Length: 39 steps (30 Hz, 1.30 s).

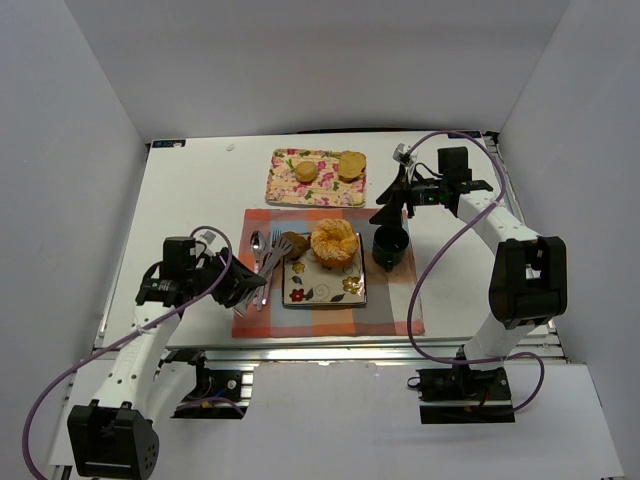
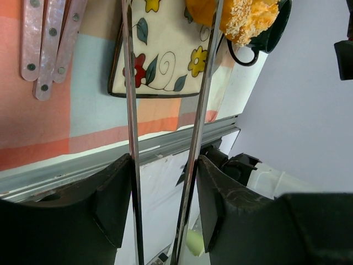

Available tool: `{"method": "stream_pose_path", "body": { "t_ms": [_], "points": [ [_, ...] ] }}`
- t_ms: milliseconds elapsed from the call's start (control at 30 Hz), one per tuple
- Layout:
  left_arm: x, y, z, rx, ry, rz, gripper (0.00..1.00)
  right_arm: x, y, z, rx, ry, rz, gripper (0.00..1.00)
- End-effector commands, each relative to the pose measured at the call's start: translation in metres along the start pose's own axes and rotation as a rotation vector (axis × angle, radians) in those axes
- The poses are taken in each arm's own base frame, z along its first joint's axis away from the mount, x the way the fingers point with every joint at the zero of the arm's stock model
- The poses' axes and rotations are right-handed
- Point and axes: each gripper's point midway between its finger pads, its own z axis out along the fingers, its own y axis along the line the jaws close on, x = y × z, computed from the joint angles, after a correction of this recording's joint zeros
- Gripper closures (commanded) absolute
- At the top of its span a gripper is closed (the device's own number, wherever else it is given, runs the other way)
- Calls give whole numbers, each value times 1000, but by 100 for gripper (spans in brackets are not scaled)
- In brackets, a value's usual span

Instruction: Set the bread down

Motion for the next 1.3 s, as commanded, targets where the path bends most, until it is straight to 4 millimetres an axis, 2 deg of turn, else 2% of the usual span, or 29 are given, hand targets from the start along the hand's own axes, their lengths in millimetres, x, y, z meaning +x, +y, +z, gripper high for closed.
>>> {"method": "stream_pose_path", "body": {
  "t_ms": [0, 233, 400, 733, 967, 1167, 1267],
  "points": [
    [0, -9, -7, 16, -7, 35, 42, -12, 4, -5, -5, -25, -36, 11],
    [-12, -30, -17, 66, -78, 86, 42, -10, 4, -4, -9, -22, -29, 10],
    [-13, -43, -20, 118, -73, 105, 42, -10, 5, -3, -16, -25, -32, 11],
    [-3, -37, -24, 79, -16, 124, 43, -9, 5, -4, -12, -24, -33, 11],
    [-13, -33, -30, 6, -67, 167, 46, -10, 6, -4, -14, -25, -39, 11],
    [-23, -38, -38, -20, -125, 192, 48, -10, 6, -4, -17, -27, -38, 11],
    [-32, -39, -37, -24, -169, 181, 55, -9, 6, -4, -20, -27, -35, 11]
  ]
}}
